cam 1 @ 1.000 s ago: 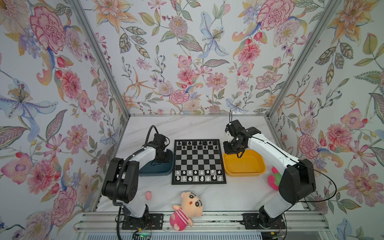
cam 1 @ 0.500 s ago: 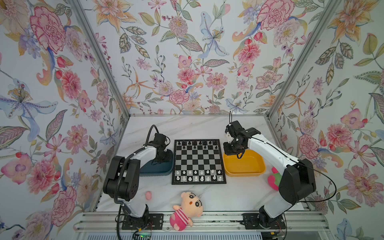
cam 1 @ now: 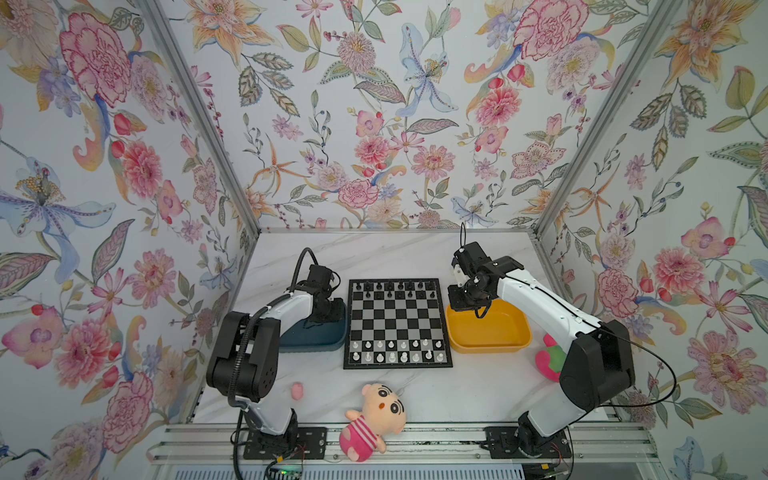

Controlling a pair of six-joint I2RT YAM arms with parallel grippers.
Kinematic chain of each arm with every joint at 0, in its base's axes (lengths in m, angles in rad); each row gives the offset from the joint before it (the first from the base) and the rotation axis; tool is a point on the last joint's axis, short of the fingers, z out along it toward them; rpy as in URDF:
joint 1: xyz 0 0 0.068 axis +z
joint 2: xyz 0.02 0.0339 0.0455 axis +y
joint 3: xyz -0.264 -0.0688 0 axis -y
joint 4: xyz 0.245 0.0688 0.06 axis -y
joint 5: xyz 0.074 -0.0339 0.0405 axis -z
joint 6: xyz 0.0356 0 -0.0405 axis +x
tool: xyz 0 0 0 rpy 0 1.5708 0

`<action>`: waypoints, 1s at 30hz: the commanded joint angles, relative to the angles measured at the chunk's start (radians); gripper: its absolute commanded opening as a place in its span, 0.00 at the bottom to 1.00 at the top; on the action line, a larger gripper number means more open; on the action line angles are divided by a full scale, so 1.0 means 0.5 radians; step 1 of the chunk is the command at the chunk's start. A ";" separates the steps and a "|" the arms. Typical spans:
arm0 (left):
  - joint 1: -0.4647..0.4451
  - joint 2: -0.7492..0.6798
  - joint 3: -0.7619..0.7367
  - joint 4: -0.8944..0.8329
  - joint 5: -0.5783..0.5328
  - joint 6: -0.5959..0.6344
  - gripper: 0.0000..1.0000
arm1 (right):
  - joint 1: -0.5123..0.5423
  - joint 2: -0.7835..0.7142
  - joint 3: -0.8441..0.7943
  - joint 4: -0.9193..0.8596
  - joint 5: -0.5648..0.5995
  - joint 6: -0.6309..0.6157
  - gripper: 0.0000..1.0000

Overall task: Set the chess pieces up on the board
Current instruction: 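Lower the left gripper and close it on the black pawn, then lift the black pawn and carry it to the board's farthest corner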

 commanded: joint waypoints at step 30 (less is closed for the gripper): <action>0.014 0.032 0.127 -0.113 -0.054 0.052 0.00 | -0.012 -0.054 -0.064 0.044 -0.015 0.029 0.28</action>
